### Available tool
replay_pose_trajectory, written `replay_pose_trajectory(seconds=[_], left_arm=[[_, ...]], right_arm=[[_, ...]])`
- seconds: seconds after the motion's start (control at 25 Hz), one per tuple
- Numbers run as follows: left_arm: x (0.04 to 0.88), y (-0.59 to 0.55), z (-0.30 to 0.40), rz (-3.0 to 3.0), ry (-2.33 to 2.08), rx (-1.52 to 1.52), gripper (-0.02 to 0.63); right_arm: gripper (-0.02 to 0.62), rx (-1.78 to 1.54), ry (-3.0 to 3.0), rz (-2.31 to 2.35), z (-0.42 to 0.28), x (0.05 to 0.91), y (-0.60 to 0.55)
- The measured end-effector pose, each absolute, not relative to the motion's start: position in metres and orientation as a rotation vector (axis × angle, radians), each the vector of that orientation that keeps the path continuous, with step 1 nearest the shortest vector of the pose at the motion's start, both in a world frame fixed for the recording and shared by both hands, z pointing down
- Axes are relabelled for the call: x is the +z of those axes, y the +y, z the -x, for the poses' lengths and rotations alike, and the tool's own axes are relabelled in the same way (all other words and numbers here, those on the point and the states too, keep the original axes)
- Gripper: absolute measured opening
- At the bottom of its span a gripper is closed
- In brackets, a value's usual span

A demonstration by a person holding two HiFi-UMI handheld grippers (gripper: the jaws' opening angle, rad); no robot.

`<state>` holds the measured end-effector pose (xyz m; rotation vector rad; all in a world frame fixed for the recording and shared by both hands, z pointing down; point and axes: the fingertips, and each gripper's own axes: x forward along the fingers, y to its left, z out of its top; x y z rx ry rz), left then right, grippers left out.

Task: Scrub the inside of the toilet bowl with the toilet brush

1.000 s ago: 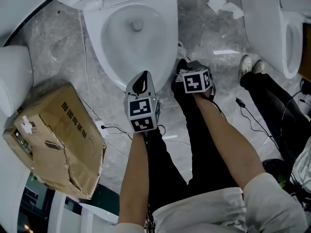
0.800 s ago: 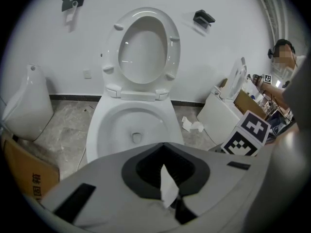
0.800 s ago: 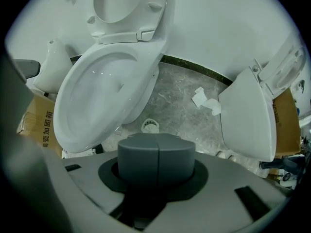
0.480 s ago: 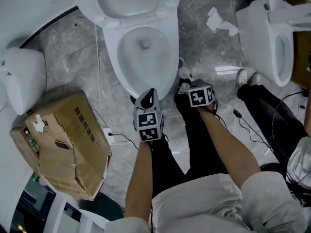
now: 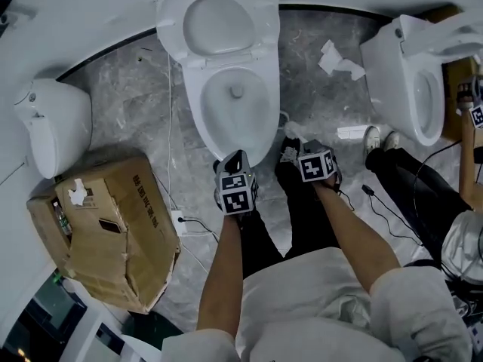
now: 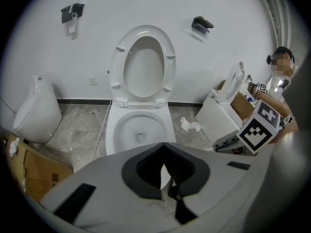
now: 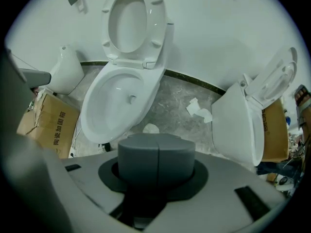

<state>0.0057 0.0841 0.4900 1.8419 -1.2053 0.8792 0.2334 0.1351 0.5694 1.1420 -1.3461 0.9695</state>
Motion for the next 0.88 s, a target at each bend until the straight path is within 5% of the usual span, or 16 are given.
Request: replay_pose_trajectory(seconds=[0.88], left_arm=[[0.424,0.114,0.022,-1.753,-1.298,0.778,0.023]], right_arm=[[0.17,0.684,-1.492,-1.185,-0.235,0.471,0.108]])
